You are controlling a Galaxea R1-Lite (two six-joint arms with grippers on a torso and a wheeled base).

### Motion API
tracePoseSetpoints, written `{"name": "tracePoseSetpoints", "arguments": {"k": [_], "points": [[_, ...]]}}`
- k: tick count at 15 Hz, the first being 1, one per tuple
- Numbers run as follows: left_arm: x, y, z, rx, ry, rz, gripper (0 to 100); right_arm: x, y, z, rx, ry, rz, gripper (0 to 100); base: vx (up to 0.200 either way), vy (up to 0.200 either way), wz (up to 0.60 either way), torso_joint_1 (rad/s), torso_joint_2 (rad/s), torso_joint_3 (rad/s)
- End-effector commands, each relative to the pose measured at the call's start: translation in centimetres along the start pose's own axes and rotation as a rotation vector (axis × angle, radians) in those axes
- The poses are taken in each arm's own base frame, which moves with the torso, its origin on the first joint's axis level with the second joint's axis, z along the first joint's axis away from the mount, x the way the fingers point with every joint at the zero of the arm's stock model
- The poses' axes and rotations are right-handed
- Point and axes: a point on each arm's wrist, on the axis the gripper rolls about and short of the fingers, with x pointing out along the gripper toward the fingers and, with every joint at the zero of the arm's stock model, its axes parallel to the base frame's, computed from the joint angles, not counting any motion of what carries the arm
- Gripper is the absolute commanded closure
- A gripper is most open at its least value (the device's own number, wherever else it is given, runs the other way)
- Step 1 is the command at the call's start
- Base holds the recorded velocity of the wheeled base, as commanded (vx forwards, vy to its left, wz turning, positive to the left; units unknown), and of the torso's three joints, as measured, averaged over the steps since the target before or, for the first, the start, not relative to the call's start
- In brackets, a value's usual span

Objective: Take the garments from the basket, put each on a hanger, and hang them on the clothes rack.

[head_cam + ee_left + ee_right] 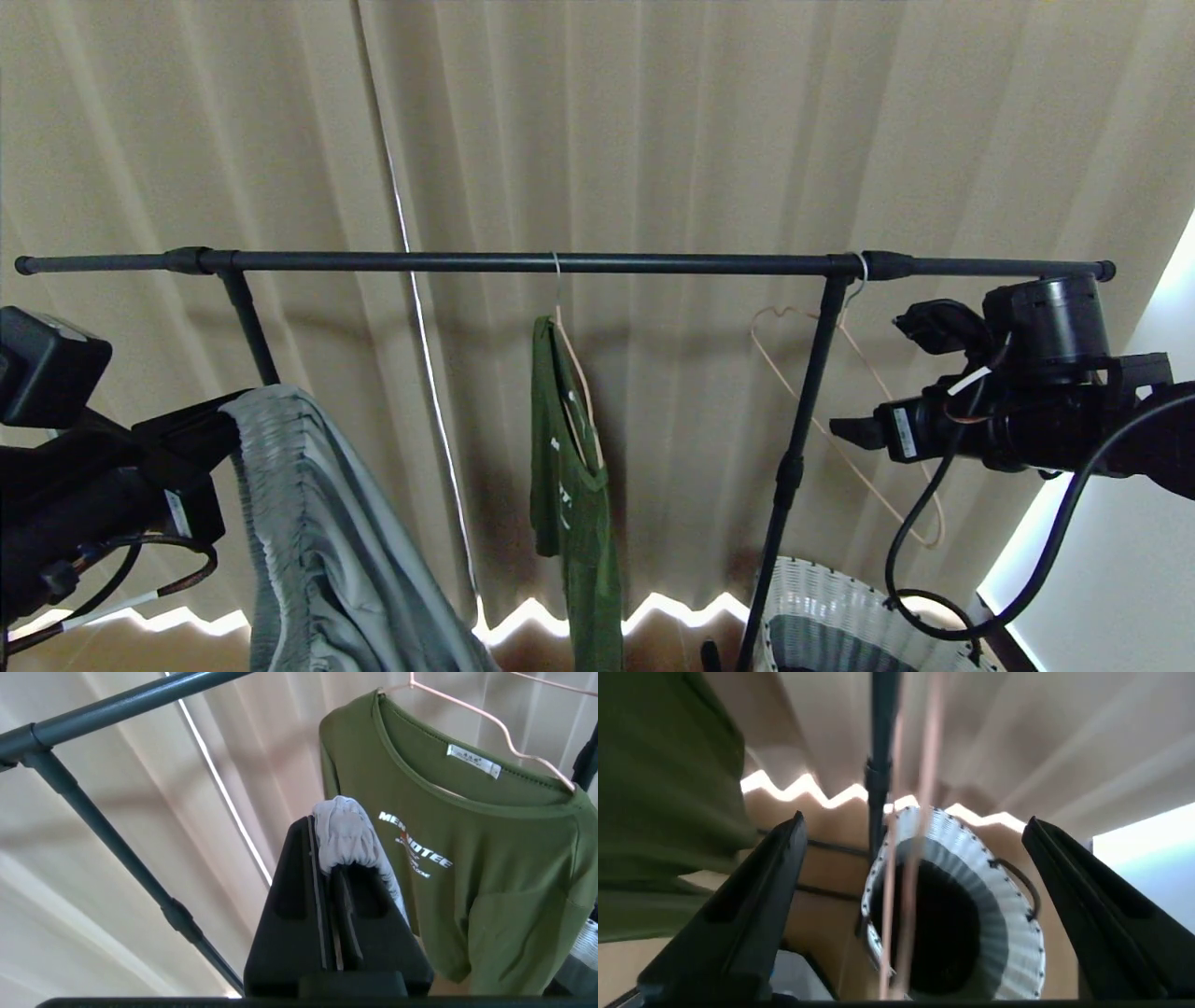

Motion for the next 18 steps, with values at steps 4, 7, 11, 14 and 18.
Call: {"name": "tracePoseSetpoints", "arguments": {"k": [4, 7, 11, 14, 18], "points": [[0.0, 0.0, 0.0, 0.0, 0.001, 0.0, 100, 2.0, 0.2, -0.3, -0.004, 0.012, -0.002, 0, 0.0, 0.0, 0.0, 0.0, 0.0, 0.0], [0.0, 0.0, 0.0, -0.002, -0.001, 0.004, 100, 1.9, 0.2, -0.3, -0.005, 0.008, -0.004, 100, 0.0, 0.0, 0.0, 0.0, 0.0, 0.0], [-0.1, 0.1, 0.1, -0.001, -0.003, 0.007, 100, 1.9, 0.2, -0.3, -0.003, 0.012, -0.003, 100, 0.0, 0.0, 0.0, 0.0, 0.0, 0.0], [0.0, 0.1, 0.0, -0.002, 0.0, 0.008, 100, 1.2, 0.0, -0.2, 0.0, -0.005, -0.01, 100, 0.0, 0.0, 0.0, 0.0, 0.0, 0.0], [0.0, 0.1, 0.0, -0.002, 0.0, 0.008, 100, -1.7, -0.4, 0.3, 0.015, -0.078, -0.052, 100, 0.0, 0.0, 0.0, 0.0, 0.0, 0.0]]}}
